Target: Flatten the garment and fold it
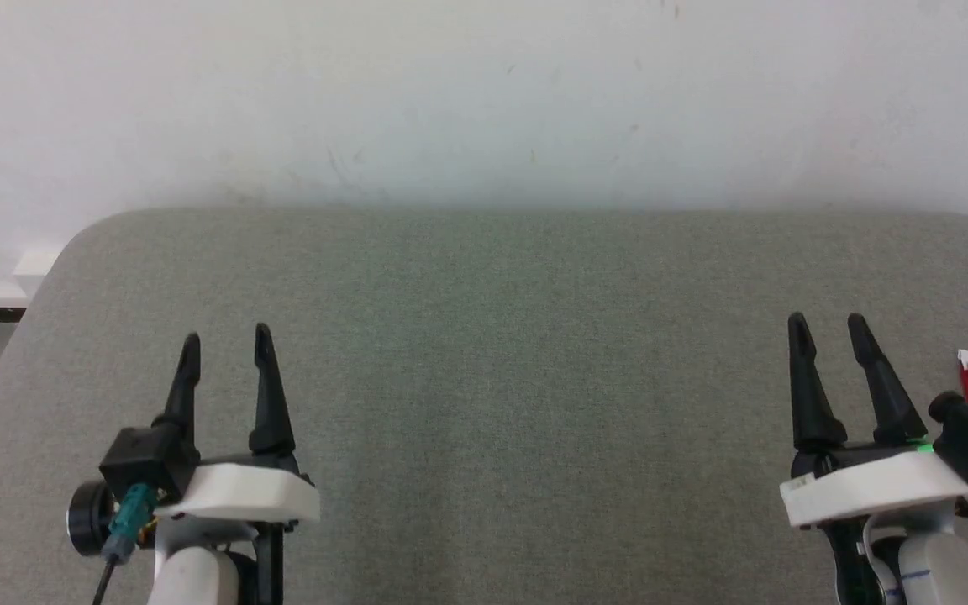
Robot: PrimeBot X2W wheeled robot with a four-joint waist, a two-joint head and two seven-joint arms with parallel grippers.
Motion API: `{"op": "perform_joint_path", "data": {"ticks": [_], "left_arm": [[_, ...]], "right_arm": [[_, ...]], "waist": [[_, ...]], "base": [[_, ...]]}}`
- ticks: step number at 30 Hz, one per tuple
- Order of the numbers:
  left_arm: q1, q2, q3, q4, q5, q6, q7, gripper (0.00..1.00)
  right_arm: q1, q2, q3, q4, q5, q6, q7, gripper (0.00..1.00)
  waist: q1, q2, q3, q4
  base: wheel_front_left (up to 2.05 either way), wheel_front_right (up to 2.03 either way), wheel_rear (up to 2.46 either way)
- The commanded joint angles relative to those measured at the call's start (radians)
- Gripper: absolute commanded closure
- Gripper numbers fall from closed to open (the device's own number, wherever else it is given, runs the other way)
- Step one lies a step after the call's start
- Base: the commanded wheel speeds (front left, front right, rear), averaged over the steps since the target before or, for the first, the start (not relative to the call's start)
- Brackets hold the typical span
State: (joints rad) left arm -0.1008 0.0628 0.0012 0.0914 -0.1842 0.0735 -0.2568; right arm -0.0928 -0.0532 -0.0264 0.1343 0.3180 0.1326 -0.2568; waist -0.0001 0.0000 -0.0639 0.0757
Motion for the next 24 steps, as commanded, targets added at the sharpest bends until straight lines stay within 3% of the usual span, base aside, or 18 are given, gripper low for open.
{"op": "perform_joint_path", "data": {"ticks": [1, 24], "left_arm": [[0.018, -0.006, -0.006, 0.013, -0.009, 0.010, -0.004, 0.00], [0.041, -0.010, -0.080, 0.183, -0.042, 0.012, -0.005, 0.00]], "right_arm": [[0.021, 0.003, -0.003, -0.010, 0.006, -0.002, -0.005, 0.00], [0.105, 0.003, -0.001, 0.017, -0.019, -0.002, -0.005, 0.00]], "waist": [[0.0001, 0.0000, -0.003, 0.003], [0.0001, 0.0000, 0.012, -0.007]], "base": [[0.00, 0.00, 0.00], [0.00, 0.00, 0.00]]}}
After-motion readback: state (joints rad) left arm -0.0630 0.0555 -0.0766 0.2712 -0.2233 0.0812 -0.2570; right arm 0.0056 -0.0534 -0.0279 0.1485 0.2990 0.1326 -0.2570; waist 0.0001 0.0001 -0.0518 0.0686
